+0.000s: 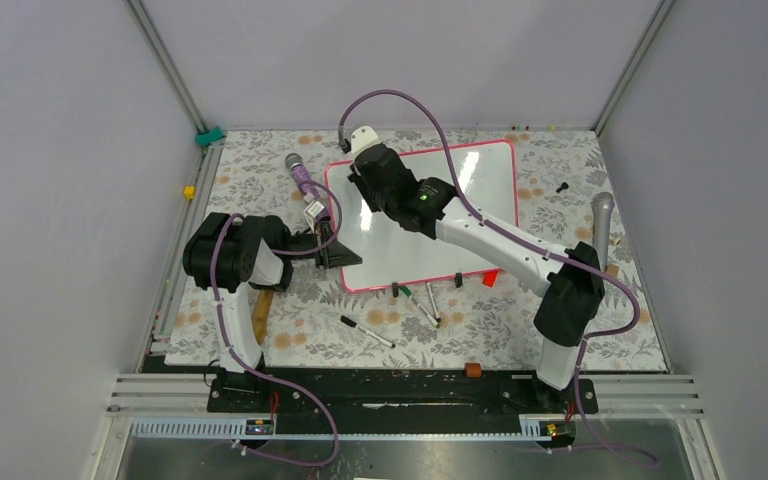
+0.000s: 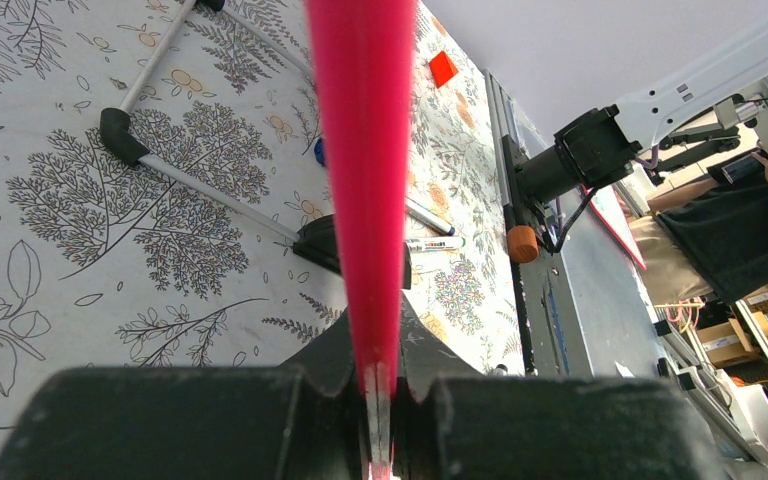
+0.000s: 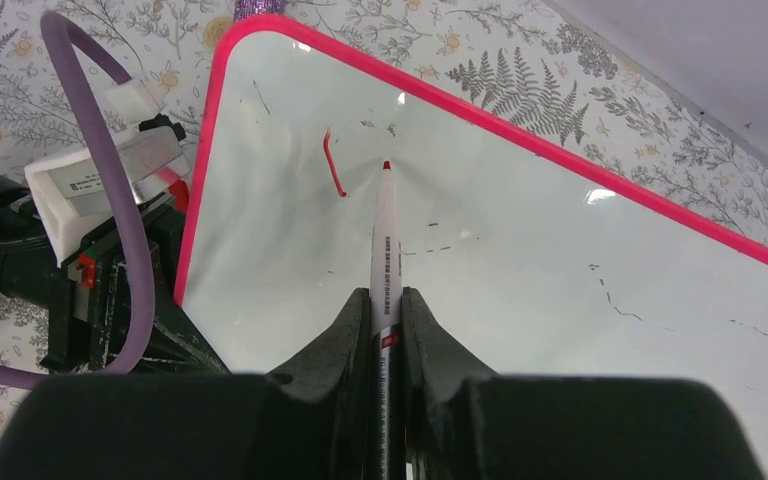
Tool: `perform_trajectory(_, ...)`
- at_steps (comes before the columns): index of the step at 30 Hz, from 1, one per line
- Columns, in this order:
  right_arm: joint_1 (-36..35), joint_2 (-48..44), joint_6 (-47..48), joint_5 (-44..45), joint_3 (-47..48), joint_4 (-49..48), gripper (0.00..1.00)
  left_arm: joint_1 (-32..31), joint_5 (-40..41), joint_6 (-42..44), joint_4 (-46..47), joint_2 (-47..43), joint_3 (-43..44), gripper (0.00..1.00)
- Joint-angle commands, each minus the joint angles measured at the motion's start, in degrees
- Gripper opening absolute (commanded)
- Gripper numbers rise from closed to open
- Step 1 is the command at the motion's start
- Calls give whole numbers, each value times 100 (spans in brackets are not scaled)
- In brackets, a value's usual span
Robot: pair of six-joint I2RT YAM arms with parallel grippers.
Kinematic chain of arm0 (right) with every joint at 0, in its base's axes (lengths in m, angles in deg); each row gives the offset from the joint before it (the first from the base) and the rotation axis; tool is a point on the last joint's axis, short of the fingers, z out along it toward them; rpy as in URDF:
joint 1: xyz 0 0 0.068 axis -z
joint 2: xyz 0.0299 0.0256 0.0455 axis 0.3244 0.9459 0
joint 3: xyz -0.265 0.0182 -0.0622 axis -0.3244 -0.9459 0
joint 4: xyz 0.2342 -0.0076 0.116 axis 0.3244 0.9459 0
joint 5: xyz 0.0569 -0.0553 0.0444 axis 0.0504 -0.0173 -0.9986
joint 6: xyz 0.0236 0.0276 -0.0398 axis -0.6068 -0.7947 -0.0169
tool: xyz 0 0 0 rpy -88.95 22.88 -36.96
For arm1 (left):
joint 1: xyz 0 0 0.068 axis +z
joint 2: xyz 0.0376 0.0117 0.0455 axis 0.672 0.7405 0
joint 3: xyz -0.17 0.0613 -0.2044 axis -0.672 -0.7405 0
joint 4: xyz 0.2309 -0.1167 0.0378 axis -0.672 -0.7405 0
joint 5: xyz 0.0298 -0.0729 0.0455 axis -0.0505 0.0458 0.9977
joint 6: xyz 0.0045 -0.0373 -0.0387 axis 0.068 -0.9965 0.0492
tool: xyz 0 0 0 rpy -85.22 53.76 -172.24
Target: Write a sentence on the whiteboard
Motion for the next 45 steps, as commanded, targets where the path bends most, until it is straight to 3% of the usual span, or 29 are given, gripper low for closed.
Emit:
perform_trajectory(1, 60, 13, 74, 232, 302, -66, 0, 1, 8, 231, 165, -90, -81, 0)
perform_trajectory(18, 96, 138, 139, 267, 344, 31, 0, -4, -5, 231, 167, -84, -81, 0)
perform_trajectory(45, 92, 51, 26, -485, 223, 394, 0, -4, -9, 240, 165, -93, -87, 0)
